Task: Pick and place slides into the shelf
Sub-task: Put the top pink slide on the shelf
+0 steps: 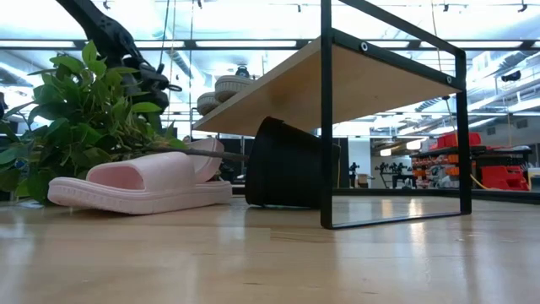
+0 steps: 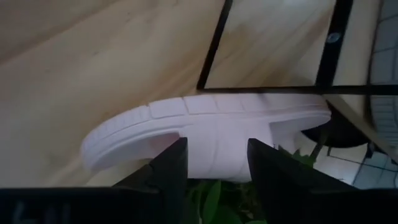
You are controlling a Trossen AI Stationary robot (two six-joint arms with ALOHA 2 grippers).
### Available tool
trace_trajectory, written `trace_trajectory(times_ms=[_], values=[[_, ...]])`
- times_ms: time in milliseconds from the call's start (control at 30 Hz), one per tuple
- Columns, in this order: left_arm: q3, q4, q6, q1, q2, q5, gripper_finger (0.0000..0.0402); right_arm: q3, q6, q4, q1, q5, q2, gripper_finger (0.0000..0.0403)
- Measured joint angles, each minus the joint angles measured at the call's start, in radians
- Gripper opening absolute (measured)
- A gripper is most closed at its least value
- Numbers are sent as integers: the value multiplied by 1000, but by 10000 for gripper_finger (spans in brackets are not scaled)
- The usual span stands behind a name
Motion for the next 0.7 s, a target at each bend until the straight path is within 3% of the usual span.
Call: trace_trajectory(times_ms=[700], values=[[0,-27,52,-10,122,68,182,0,27,1,-3,34,0,122]])
